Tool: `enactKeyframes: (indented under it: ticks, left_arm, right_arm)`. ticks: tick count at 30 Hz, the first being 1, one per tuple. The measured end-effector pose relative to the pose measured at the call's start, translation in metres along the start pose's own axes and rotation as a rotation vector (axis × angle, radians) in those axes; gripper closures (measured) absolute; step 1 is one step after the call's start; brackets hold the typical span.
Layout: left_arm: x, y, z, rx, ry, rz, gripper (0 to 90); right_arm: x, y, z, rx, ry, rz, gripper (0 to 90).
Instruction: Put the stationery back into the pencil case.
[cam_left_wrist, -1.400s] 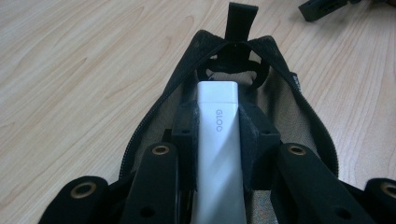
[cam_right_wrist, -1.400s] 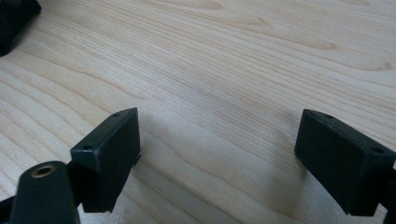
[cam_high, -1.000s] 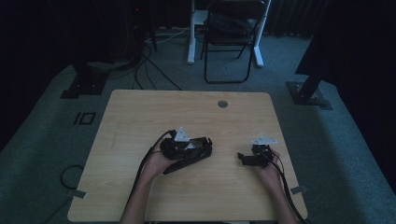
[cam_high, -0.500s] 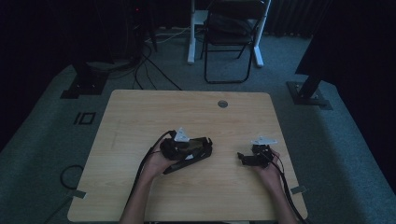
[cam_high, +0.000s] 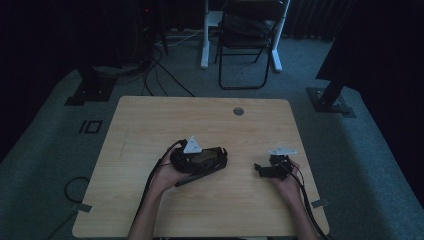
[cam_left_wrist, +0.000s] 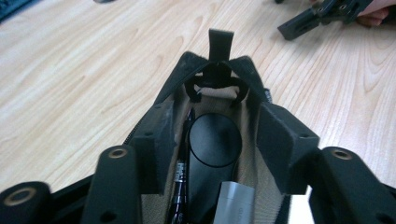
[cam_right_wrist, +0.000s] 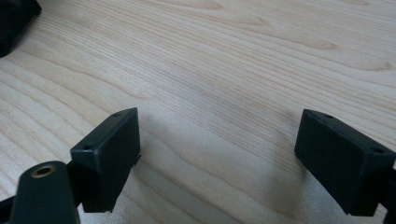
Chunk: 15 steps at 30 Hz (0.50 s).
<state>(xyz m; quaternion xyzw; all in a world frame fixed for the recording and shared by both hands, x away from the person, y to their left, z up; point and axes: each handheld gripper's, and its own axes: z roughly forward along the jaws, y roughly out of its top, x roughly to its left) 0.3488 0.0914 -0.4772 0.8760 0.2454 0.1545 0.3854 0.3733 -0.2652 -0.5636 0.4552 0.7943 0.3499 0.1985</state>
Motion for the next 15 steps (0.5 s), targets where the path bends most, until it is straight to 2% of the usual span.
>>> enactKeyframes:
  ticks: [9, 15]
  left_arm:
    - [-0.005, -0.001, -0.021, -0.051, 0.023, -0.002, 39.8]
    - [-0.005, -0.006, -0.028, -0.044, 0.036, -0.007, 38.2]
  right_arm:
    - [0.0, 0.0, 0.0, 0.0, 0.0, 0.0, 14.1]
    - [0.0, 0.0, 0.0, 0.0, 0.0, 0.0, 14.1]
